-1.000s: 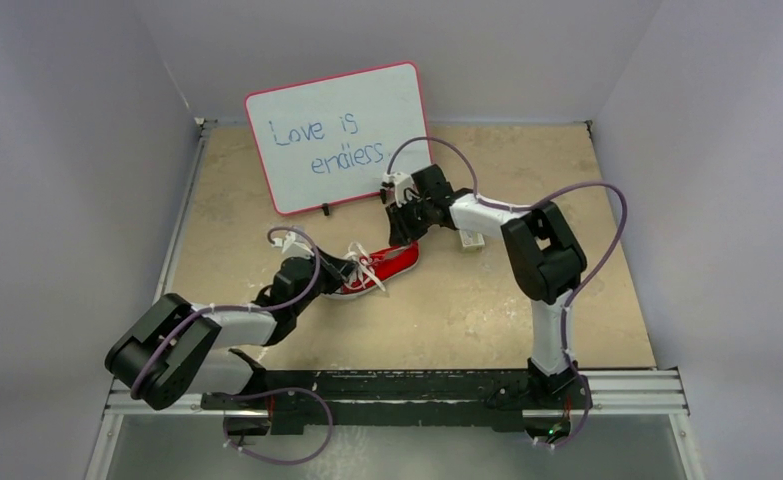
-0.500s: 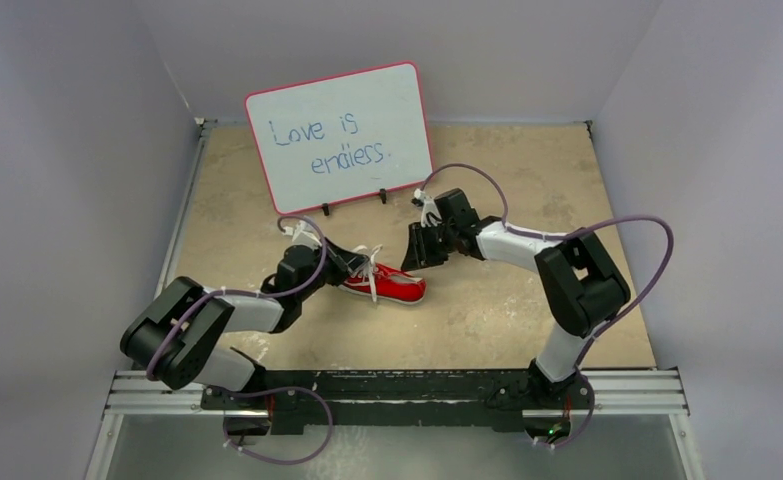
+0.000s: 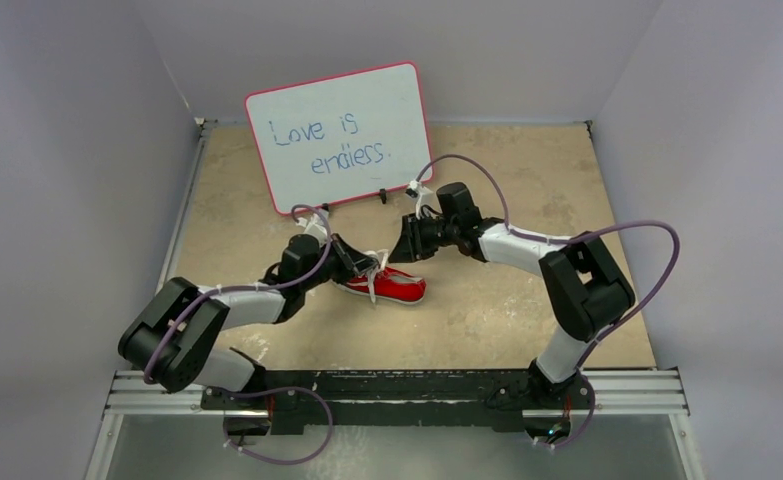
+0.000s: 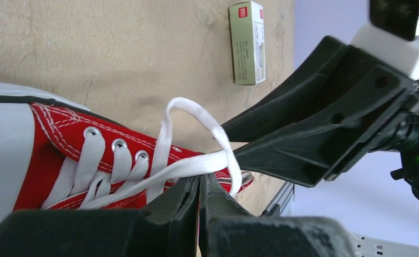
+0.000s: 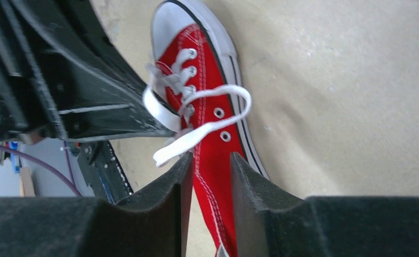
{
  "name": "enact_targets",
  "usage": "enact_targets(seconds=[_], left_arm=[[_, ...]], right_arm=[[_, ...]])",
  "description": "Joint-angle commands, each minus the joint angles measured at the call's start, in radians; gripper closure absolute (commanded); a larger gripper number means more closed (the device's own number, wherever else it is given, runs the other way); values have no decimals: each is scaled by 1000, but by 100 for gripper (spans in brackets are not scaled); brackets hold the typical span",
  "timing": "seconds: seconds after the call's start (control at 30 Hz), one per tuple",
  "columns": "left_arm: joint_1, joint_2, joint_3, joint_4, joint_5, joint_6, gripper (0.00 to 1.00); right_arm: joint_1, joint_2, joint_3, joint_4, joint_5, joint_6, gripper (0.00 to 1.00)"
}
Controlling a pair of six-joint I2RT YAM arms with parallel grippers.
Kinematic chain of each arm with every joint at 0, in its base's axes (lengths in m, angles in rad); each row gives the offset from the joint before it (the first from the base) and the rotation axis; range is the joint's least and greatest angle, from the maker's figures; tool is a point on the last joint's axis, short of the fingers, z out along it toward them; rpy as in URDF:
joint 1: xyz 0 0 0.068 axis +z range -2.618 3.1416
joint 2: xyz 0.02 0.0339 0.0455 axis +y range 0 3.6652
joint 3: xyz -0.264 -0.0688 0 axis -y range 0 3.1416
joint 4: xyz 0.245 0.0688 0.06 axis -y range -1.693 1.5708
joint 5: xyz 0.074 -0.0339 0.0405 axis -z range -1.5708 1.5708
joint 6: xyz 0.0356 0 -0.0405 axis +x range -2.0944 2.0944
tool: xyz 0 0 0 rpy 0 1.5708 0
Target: Tie the shoes
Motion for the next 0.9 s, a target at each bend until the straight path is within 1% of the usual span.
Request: enact_targets(seconds=[0.0,0.13,0.3,0.5,0.53,0.6,0.67,0.77,0.87], left_arm=[[9,31,25,53,38,5,100],[19,60,22,92,52,-6,100],[38,51,12,98,50,-6,100],[73,66,15,114,84,-15,100],[75,71,18,113,88,-15,100],[76,83,29,113,94,-15,100],[76,98,39,115,107,-15,100],[76,105,41,122,114,-16,100],[76,113,38,133,123,-20,100]], right_arm=[[5,16,-6,154,-130,-32,69],[7,56,-6,232,-170,16,76],[7,51,-29,259,-143,59,76],[10,43,-57,296,-114,72,80],[10,48,-58,308,-117,74,81],[11,65,-51,311,-130,86,87],[15,59,-54,301,-111,84,93],[17,35,-77,312,-99,90,92],[28,52,-79,324,-109,103,91]])
